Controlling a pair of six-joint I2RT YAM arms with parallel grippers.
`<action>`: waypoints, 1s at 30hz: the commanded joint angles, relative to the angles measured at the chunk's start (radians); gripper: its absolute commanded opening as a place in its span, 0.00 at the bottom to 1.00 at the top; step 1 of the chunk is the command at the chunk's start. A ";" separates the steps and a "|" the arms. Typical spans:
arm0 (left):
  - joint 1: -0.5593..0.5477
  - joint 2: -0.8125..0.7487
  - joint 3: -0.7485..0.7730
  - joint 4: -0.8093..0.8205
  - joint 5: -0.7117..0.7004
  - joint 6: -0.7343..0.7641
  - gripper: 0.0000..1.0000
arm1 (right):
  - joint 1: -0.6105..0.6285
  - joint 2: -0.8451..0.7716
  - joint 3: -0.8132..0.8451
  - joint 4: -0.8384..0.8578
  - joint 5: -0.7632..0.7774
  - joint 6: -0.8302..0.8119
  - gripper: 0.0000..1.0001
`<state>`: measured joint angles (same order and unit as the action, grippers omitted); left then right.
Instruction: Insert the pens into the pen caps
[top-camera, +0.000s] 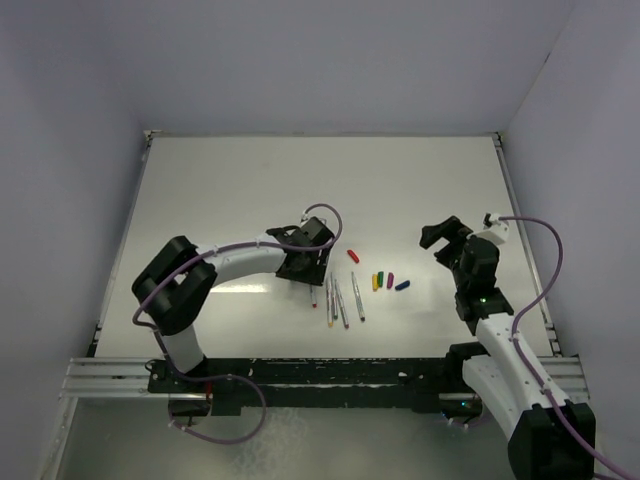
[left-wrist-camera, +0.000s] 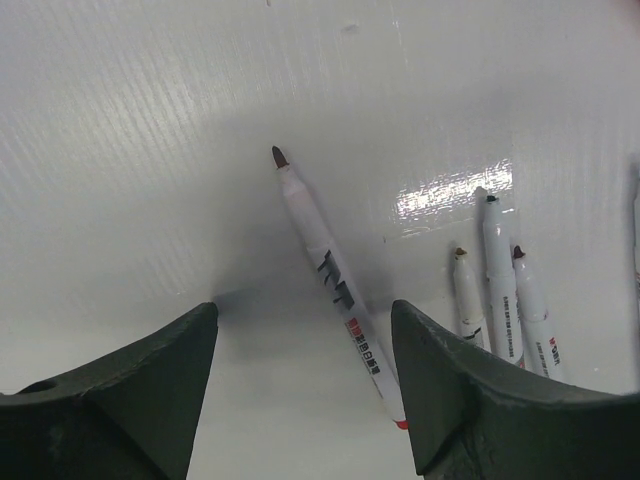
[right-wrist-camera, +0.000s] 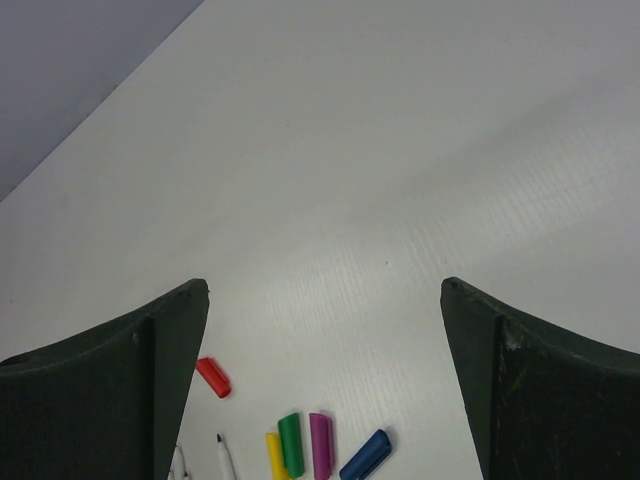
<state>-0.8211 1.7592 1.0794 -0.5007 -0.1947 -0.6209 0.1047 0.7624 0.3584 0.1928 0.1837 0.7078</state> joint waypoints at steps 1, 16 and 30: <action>-0.018 0.021 0.034 -0.026 -0.022 -0.016 0.71 | 0.001 -0.017 -0.002 0.053 -0.019 -0.008 1.00; -0.032 0.057 0.004 -0.099 -0.063 -0.020 0.48 | 0.001 -0.031 -0.005 0.047 -0.024 -0.008 1.00; -0.031 0.070 -0.053 -0.150 -0.094 -0.029 0.04 | 0.001 -0.044 0.002 0.028 -0.023 -0.008 1.00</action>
<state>-0.8536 1.7863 1.0916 -0.5419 -0.2546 -0.6468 0.1047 0.7315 0.3519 0.1997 0.1646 0.7078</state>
